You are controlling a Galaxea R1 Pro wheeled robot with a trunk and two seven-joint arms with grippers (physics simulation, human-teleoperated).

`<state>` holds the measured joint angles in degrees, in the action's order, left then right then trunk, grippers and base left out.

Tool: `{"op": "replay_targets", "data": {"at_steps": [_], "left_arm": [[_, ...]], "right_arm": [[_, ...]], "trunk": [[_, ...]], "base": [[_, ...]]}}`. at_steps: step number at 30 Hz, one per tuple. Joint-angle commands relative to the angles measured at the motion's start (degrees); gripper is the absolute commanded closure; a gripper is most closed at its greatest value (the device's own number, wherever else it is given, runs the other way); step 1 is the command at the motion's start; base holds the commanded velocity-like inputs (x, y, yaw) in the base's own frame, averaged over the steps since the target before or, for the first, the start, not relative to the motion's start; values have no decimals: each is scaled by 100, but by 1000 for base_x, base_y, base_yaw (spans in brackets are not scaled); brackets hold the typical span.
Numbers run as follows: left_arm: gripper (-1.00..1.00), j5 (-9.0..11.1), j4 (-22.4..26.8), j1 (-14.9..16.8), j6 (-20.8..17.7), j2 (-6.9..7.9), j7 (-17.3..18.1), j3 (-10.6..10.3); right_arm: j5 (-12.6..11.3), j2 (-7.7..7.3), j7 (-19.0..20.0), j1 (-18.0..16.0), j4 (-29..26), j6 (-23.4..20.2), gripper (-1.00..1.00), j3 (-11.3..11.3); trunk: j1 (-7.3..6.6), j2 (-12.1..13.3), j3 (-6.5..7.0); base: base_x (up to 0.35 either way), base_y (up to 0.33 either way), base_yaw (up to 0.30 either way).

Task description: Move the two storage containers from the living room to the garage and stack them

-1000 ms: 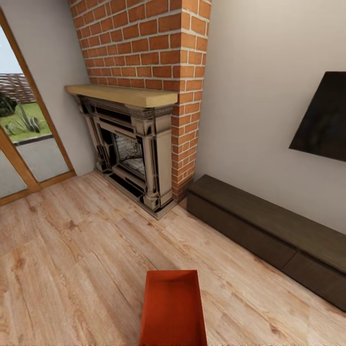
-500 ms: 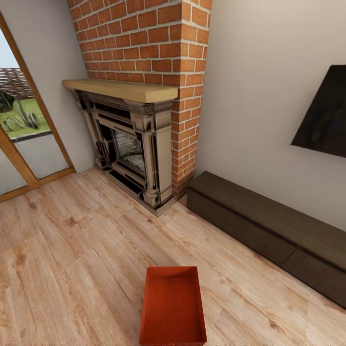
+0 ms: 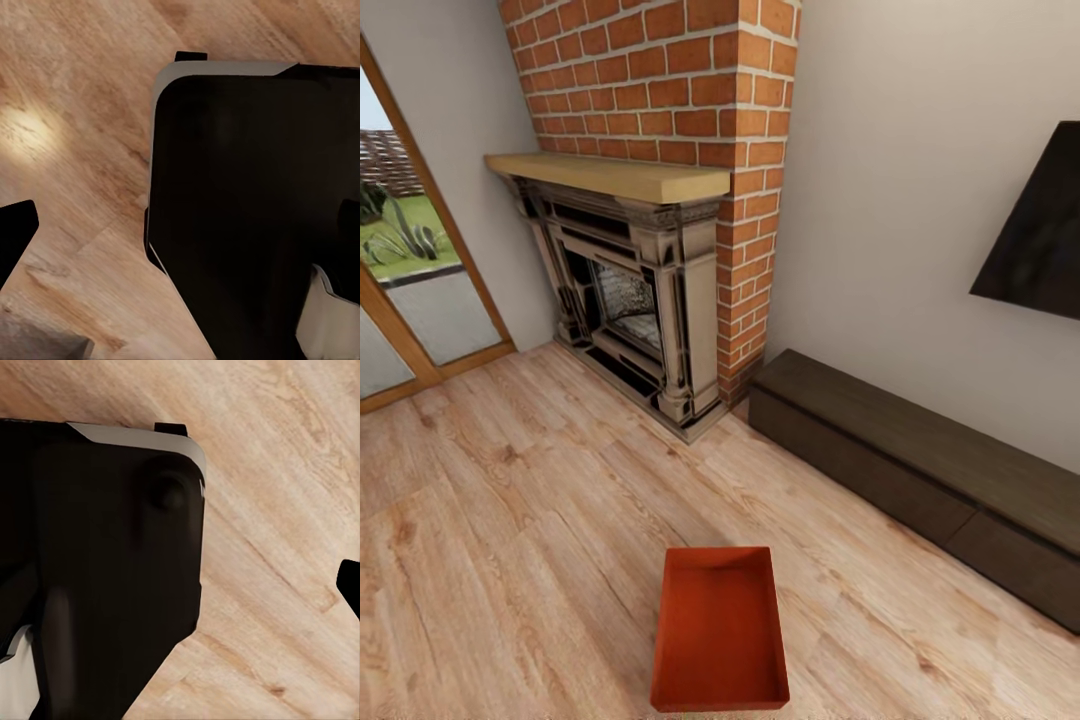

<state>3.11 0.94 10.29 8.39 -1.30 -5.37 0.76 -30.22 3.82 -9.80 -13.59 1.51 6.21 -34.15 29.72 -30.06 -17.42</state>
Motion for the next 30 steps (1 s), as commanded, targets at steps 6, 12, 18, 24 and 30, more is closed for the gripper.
{"op": "replay_targets", "data": {"at_steps": [6,12,18,24,30], "left_arm": [[-100,32,-6,7,22,-2,-8,4],[-100,32,-6,1,22,-2,-8,3],[-100,32,-6,6,22,-2,-8,4],[-100,32,-6,2,22,-2,-8,3],[-100,32,-6,5,22,-2,-8,3]], "right_arm": [[-54,5,-5,-9,16,29,-100,-48],[-54,5,-2,-9,16,29,-100,-48],[-54,5,-4,-8,16,29,-100,-48],[-54,5,-5,-10,16,29,-100,-48],[-54,5,-4,-6,16,29,-100,-48]], "trunk": [[2,-8,-64],[2,-8,-119],[2,-8,-174],[2,-8,-230],[2,-8,-285]], "base": [[0,0,0],[0,0,0],[0,0,0],[0,0,0],[0,0,0]]}}
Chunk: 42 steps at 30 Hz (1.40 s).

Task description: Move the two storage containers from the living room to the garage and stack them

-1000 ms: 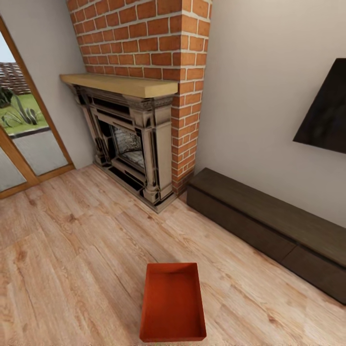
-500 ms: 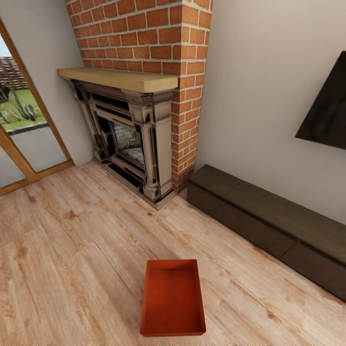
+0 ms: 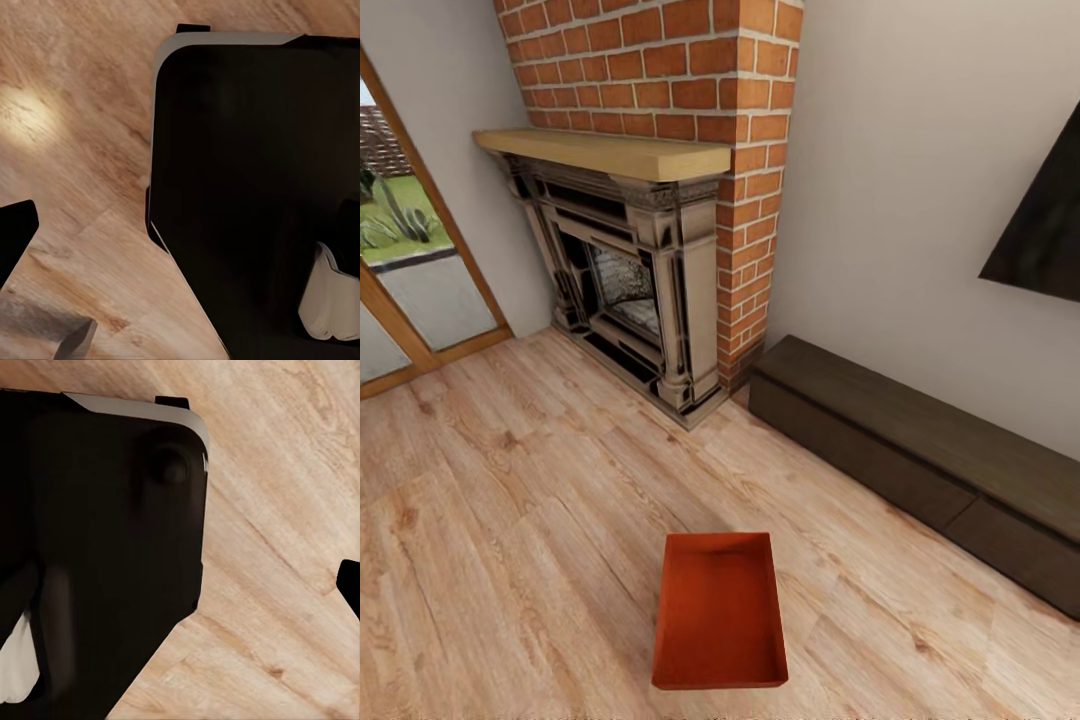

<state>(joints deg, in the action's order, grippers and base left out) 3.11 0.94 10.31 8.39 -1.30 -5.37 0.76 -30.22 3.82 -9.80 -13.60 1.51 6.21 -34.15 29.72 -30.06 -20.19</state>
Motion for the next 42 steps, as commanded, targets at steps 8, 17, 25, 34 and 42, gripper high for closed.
{"op": "replay_targets", "data": {"at_steps": [8,17,25,34,42], "left_arm": [[-100,32,-6,4,22,-2,-8,4],[-100,32,-6,3,22,-2,-8,5],[-100,32,-6,3,22,-2,-8,3],[-100,32,-6,2,22,-2,-8,3],[-100,32,-6,1,22,-2,-8,4]], "right_arm": [[-54,5,-4,-5,16,29,-100,-48],[-54,5,-5,-8,16,29,-100,-48],[-54,-2,-4,-6,16,29,-100,-48],[-54,-4,-5,-8,16,29,-100,-48],[-54,-4,-5,-5,16,29,-100,-48]], "trunk": [[2,-7,-82],[2,-7,-165],[2,-7,-239],[2,-7,-322],[2,-7,-396]], "base": [[0,0,0],[0,0,0],[0,0,0],[0,0,0],[0,0,0]]}}
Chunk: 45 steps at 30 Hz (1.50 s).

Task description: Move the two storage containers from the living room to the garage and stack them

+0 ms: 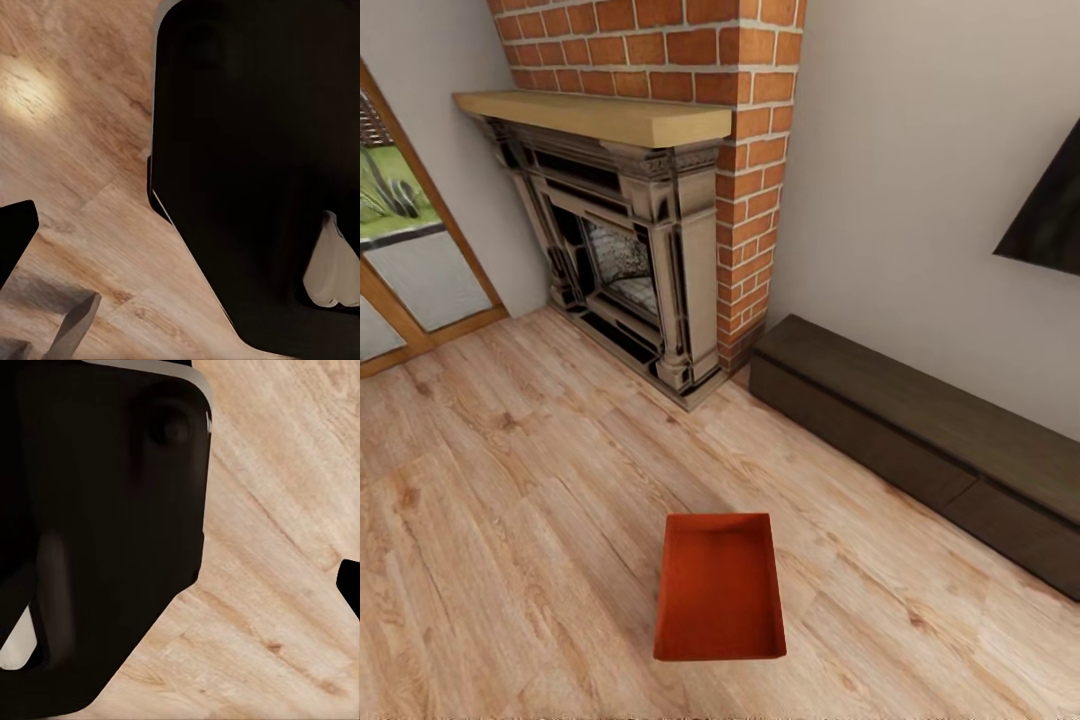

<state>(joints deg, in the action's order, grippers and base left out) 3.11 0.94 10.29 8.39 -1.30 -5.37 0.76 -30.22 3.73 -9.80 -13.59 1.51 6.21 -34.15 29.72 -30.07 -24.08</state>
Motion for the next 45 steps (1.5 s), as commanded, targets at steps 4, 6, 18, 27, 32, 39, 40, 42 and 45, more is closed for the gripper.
{"op": "replay_targets", "data": {"at_steps": [4,6,18,27,32,39,40,42,45], "left_arm": [[-100,32,-6,4,22,-2,-8,6],[-100,32,-6,6,22,-2,-8,4],[-100,32,-6,2,22,-2,-8,3],[-100,32,-6,4,22,-2,-8,3],[-100,32,-6,4,22,-2,-8,3],[-100,32,-6,5,22,-2,-8,3],[-100,32,-6,4,22,-2,-8,4],[-100,32,-6,6,22,-2,-8,4],[-100,32,-6,5,22,-2,-8,3]], "right_arm": [[-54,5,-5,-6,16,29,-100,-48],[-54,5,-5,-7,16,29,-100,-48],[-54,5,-2,-8,16,29,-100,-48],[-54,5,-5,-9,16,29,-100,-48],[-54,5,-4,-7,16,29,-100,-48],[-54,5,-4,-5,16,29,-100,-49],[-54,5,-4,-7,16,29,-100,-49],[-54,5,-4,-7,16,29,-100,-53],[-54,5,-5,-7,16,29,-100,-54]], "trunk": [[2,-7,-44],[2,-7,-62],[2,-7,-173],[2,-7,-256],[2,-7,-302],[2,-7,-367],[2,-7,-376],[2,-7,-395],[2,-7,-422]], "base": [[0,0,0],[0,0,0],[0,0,0],[0,0,0],[0,0,0],[0,0,0],[0,0,0],[0,0,0],[0,0,0]]}}
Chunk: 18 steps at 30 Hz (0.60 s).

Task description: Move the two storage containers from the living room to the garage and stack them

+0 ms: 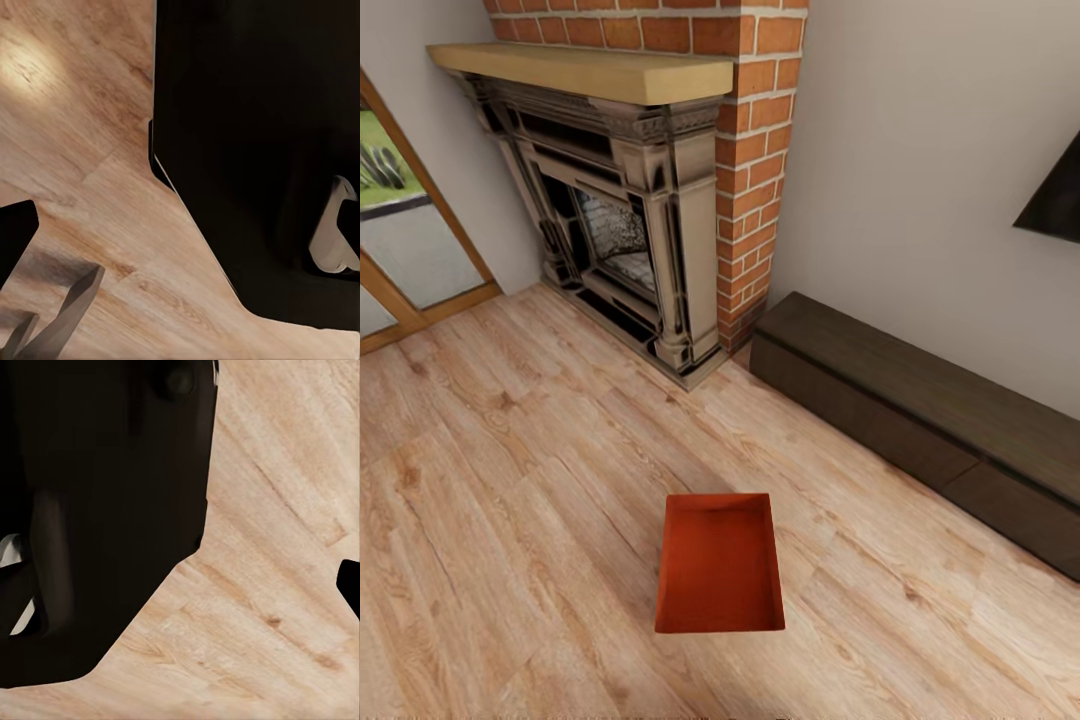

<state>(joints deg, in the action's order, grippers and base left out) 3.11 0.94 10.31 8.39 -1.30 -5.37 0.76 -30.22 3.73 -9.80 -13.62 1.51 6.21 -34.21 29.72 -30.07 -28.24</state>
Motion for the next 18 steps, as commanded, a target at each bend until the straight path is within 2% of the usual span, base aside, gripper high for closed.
{"op": "replay_targets", "data": {"at_steps": [1,18], "left_arm": [[-100,32,-6,3,22,-2,-8,3],[-100,32,-6,3,22,-2,-8,4]], "right_arm": [[-54,5,-4,-6,16,30,-100,-49],[-54,5,-4,-4,16,30,-100,-46]], "trunk": [[1,-6,-15],[1,-6,-172]], "base": [[0,0,0],[0,0,0]]}}
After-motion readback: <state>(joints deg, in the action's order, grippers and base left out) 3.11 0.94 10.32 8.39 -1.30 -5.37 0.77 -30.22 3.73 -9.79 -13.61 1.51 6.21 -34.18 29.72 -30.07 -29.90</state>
